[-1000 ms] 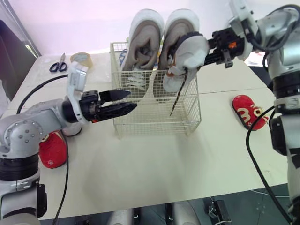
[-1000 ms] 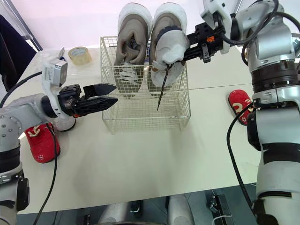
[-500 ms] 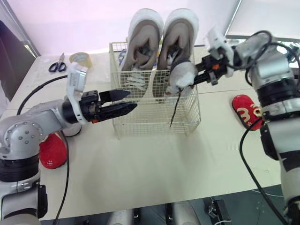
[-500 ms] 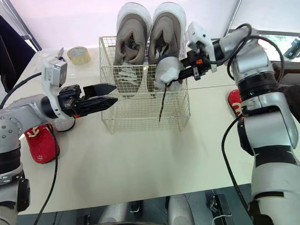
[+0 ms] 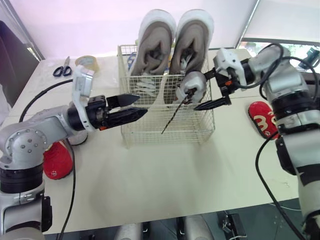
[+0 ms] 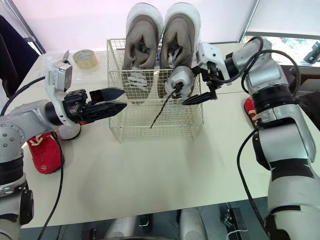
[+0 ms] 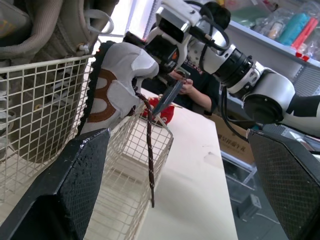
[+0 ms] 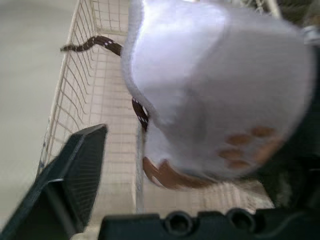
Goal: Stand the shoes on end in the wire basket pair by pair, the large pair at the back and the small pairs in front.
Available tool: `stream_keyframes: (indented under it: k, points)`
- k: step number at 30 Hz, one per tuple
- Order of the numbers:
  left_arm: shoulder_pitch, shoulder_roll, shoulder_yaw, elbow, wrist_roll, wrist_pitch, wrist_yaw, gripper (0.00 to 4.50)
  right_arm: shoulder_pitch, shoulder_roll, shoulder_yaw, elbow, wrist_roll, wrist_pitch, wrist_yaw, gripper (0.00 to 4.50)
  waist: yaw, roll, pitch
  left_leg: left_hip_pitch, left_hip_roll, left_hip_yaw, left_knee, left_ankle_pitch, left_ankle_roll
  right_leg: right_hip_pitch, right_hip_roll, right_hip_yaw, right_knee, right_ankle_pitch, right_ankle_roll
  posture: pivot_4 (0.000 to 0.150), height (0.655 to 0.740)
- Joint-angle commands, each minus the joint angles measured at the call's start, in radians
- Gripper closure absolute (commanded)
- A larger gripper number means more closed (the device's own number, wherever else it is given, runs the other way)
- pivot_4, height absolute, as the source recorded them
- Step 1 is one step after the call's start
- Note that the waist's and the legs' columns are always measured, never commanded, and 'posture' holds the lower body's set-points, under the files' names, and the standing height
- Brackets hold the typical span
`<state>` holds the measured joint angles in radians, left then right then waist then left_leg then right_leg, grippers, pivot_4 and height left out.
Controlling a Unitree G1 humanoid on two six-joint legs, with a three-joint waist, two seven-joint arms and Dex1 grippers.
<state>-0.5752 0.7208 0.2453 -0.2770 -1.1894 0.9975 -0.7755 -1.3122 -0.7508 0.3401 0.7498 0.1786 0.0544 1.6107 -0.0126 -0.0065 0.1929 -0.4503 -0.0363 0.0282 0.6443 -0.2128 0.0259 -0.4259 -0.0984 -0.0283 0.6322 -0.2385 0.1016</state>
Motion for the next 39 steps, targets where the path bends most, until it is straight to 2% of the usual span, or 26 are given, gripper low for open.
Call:
stream_keyframes:
  k: [1, 6, 11, 15, 19, 22, 29, 33, 39]
  points:
    - [-0.015, 0.009, 0.016, -0.02, -0.005, -0.012, -0.002, 0.0, -0.061, -0.077, -0.09, -0.1, -0.021, -0.019, -0.018, 0.02, 0.001, 0.0, 0.0, 0.0, 0.0, 0.0, 0.0, 0.0, 0.0, 0.0, 0.0, 0.0, 0.0, 0.0, 0.0, 0.15, 0.74]
    - [-0.014, 0.05, 0.038, 0.018, 0.039, -0.03, -0.011, 0.0, -0.053, -0.153, -0.201, -0.249, 0.032, 0.098, -0.049, 0.02, 0.0, 0.0, 0.0, 0.0, 0.0, 0.0, 0.0, -0.001, 0.002, 0.0, 0.0, 0.0, 0.0, 0.0, 0.0, 0.15, 0.74]
    - [-0.055, 0.116, 0.059, 0.129, 0.126, -0.073, -0.032, 0.0, 0.07, -0.191, -0.343, -0.545, 0.206, 0.366, -0.092, 0.02, 0.0, 0.0, 0.0, 0.0, 0.001, 0.0, 0.0, -0.003, 0.004, 0.0, 0.0, 0.0, 0.0, 0.0, -0.001, 0.15, 0.74]
    - [-0.155, 0.171, 0.032, 0.327, 0.307, -0.14, 0.031, 0.0, 0.258, -0.16, -0.44, -0.914, 0.381, 0.578, -0.24, 0.02, 0.002, 0.0, 0.0, 0.0, 0.001, -0.001, 0.0, -0.003, 0.004, 0.0, -0.001, 0.0, 0.0, 0.0, -0.001, 0.15, 0.74]
    - [-0.301, 0.188, -0.018, 0.582, 0.465, -0.147, 0.113, 0.0, 0.402, -0.149, -0.443, -1.137, 0.427, 0.628, -0.343, 0.02, 0.003, 0.0, 0.0, 0.0, 0.001, 0.0, 0.0, -0.003, 0.004, 0.0, -0.002, 0.0, 0.0, 0.0, 0.0, 0.15, 0.74]
    - [-0.41, 0.179, -0.052, 0.798, 0.577, -0.149, 0.173, 0.0, 0.463, -0.148, -0.433, -1.194, 0.423, 0.625, -0.391, 0.02, 0.007, -0.001, -0.001, 0.0, 0.0, 0.0, 0.001, -0.003, 0.006, 0.001, -0.002, 0.0, 0.0, 0.0, 0.0, 0.15, 0.74]
    - [-0.533, 0.165, -0.156, 1.161, 0.811, -0.262, 0.151, 0.0, 0.475, -0.152, -0.429, -1.23, 0.459, 0.638, -0.446, 0.02, 0.005, -0.002, -0.001, -0.002, 0.0, 0.001, 0.002, -0.002, 0.009, 0.0, -0.001, -0.001, 0.0, 0.002, 0.003, 0.15, 0.74]
    - [-0.553, 0.16, -0.199, 1.275, 0.899, -0.316, 0.092, 0.0, 0.475, -0.163, -0.432, -1.233, 0.469, 0.64, -0.462, 0.02, 0.005, -0.003, -0.001, -0.002, 0.0, 0.001, 0.002, -0.002, 0.009, -0.001, -0.001, -0.001, 0.0, 0.002, 0.003, 0.15, 0.74]
    - [-0.525, 0.15, -0.19, 1.338, 0.962, -0.34, 0.06, 0.0, 0.48, -0.188, -0.437, -1.245, 0.484, 0.654, -0.487, 0.02, 0.004, -0.003, -0.001, -0.005, 0.0, 0.0, 0.003, -0.004, 0.007, -0.003, -0.003, 0.0, 0.0, 0.002, 0.003, 0.15, 0.74]
